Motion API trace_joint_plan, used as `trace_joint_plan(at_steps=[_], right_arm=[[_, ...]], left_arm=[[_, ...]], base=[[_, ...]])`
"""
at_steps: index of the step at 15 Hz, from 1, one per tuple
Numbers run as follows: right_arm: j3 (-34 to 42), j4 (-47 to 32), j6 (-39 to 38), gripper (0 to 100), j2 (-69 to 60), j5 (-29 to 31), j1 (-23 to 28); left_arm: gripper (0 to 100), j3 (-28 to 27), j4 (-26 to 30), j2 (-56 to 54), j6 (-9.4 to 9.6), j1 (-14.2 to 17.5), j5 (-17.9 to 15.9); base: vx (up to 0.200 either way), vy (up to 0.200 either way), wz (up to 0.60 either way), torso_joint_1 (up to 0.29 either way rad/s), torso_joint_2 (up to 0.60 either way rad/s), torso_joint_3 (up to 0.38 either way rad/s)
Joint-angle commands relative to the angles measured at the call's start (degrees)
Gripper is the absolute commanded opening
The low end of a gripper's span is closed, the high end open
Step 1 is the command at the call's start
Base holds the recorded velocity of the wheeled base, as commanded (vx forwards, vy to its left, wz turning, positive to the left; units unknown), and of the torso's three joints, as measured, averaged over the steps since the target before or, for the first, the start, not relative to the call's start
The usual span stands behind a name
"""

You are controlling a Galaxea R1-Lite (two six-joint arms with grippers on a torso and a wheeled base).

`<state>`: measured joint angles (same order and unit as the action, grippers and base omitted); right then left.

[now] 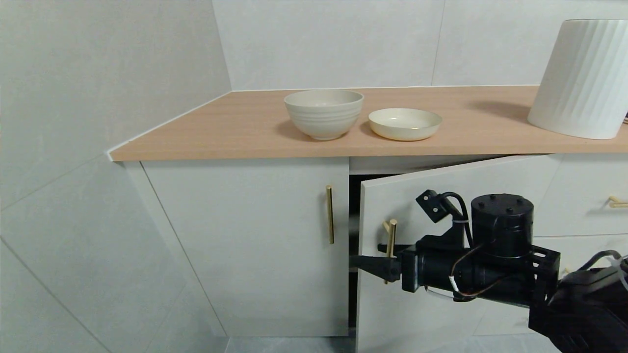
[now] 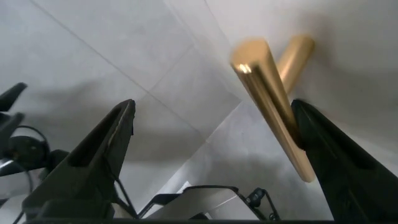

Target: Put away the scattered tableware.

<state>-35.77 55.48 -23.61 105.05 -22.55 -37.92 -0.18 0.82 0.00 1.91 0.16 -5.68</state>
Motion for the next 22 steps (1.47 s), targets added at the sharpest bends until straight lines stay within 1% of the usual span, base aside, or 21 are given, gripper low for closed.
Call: trace_joint_plan(at_steps=[1,3,4,5,6,7,8,9,10,11,12,13,14,15,16,18,19,20,22], right_arm=[[2.5,0.0,0.0,100,-3.3,0.1,0.0],[3.6,1.1,0.0,100,-4.1,0.1,0.0],[3.9,1.3,0.1,100,-4.8,0.1,0.0],[3.9,1.3,0.1,100,-5.1,0.1,-0.8],[4.2,1.3,0.1,100,-5.1,0.1,-1.1],[4.3,1.3,0.1,100,-5.1,0.1,-1.1],[4.4,1.3,0.1,100,-5.0,0.1,-1.6],[4.5,1.3,0.1,100,-4.9,0.1,-1.9],[4.6,1.3,0.1,100,-4.9,0.1,-1.9],[4.6,1.3,0.1,100,-4.7,0.1,-1.9],[4.6,1.3,0.1,100,-4.7,0.1,-1.9],[4.6,1.3,0.1,100,-4.3,0.1,-2.1],[4.6,1.3,0.1,100,-4.1,0.1,-2.2],[4.6,1.3,0.1,100,-3.8,0.2,-2.2],[4.6,1.3,0.1,100,-3.7,0.2,-2.3],[4.6,1.3,0.1,100,-3.6,0.2,-2.3],[4.6,1.3,0.1,100,-3.6,0.2,-2.2],[4.5,1.3,0.1,100,-3.5,0.2,-2.2],[4.5,1.3,0.1,100,-3.2,0.2,-2.2]], left_arm=[[100,0.0,0.1,0.0,0.63,0.0,0.0],[100,0.0,-0.1,0.0,0.99,0.0,-0.6],[100,-0.1,-0.2,0.0,1.95,0.0,-1.6],[100,-0.5,-0.2,0.0,3.10,0.0,-3.3],[100,-3.2,0.2,0.0,3.01,0.0,-6.1],[100,-4.9,0.8,0.0,3.01,-0.1,-7.9],[100,-12.6,4.7,3.7,1.60,-0.2,-15.5],[100,-17.9,8.5,9.1,1.43,-0.2,-20.8],[100,-22.1,10.0,14.8,1.43,-0.2,-25.3],[100,-25.7,10.0,22.4,1.43,-0.2,-29.9],[100,-26.6,10.0,24.6,1.43,-0.2,-31.0],[100,-30.9,9.9,37.1,1.60,-0.4,-36.2],[100,-32.6,9.2,45.3,2.92,-2.7,-38.4],[100,-33.5,6.7,52.6,3.62,-5.8,-38.6],[100,-33.5,3.9,57.4,3.62,-7.3,-38.6],[100,-33.1,-5.3,70.3,2.74,-10.1,-38.7],[100,-32.4,-8.4,74.6,2.22,-11.1,-38.6],[100,-31.5,-11.6,79.1,1.51,-11.3,-38.6],[100,-30.3,-17.3,84.8,1.07,-11.5,-38.6]], base=[[0.000,0.000,0.00,0.000,0.00,0.000],[0.000,0.000,0.00,0.000,0.00,0.000],[0.000,0.000,0.00,0.000,0.00,0.000],[0.000,0.000,0.00,0.000,0.00,0.000],[0.000,0.000,0.00,0.000,0.00,0.000],[0.000,0.000,0.00,0.000,0.00,0.000],[0.000,0.000,0.00,0.000,0.00,0.000],[0.000,0.000,0.00,0.000,0.00,0.000],[0.000,0.000,0.00,0.000,0.00,0.000],[0.000,0.000,0.00,0.000,0.00,0.000],[0.000,0.000,0.00,0.000,0.00,0.000],[0.000,0.000,0.00,0.000,0.00,0.000],[0.000,0.000,0.00,0.000,0.00,0.000],[0.000,0.000,0.00,0.000,0.00,0.000],[0.000,0.000,0.00,0.000,0.00,0.000],[0.000,0.000,0.00,0.000,0.00,0.000],[0.000,0.000,0.00,0.000,0.00,0.000],[0.000,0.000,0.00,0.000,0.00,0.000],[0.000,0.000,0.00,0.000,0.00,0.000]])
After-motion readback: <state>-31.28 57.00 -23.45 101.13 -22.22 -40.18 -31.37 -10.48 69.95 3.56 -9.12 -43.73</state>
